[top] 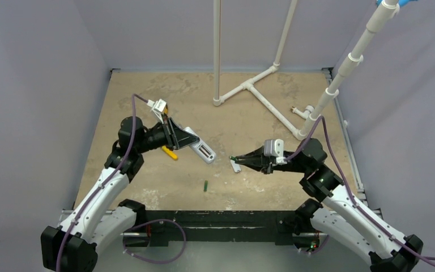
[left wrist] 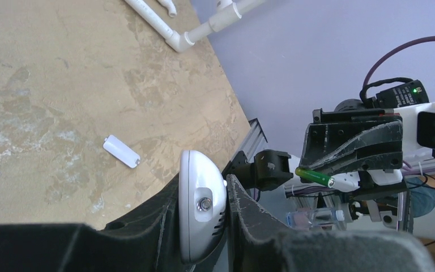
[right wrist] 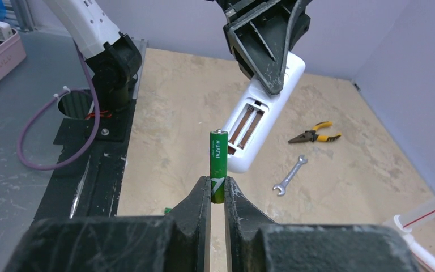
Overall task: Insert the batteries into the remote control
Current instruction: Place the battery at the center of the board.
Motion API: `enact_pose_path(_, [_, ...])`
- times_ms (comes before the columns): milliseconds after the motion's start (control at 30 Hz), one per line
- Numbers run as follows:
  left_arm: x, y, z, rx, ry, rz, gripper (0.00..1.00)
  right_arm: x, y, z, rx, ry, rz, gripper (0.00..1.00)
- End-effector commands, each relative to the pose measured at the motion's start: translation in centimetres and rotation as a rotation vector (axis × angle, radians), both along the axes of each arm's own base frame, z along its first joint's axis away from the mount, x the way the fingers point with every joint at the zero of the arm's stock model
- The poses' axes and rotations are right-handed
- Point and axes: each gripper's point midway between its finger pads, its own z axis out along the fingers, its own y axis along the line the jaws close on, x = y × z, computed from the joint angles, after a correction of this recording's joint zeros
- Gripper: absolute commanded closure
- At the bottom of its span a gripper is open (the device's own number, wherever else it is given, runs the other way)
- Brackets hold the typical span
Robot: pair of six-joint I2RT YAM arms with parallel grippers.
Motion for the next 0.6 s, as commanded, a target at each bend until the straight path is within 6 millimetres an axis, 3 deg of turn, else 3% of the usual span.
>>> enact_pose_path(0, [-0.1, -0.1, 2.8, -0.044, -0.147, -0.007, 1.0, -1.2, 0.0, 1.4, 0.031, -0.142, 0.075, 0.93])
enact_pose_path(267, [-0.4, -0.1, 3.8, -0.066, -0.196, -0.013, 1.0, -1.6, 0.5, 1.5, 0.023, -0.114, 0.123, 0.97])
enact_pose_path(567, [-1.7, 0.5, 4.6, -0.077, -0.356, -0.011, 1.0, 0.7, 0.4, 2.5, 0.076, -0.076, -0.008, 1.0])
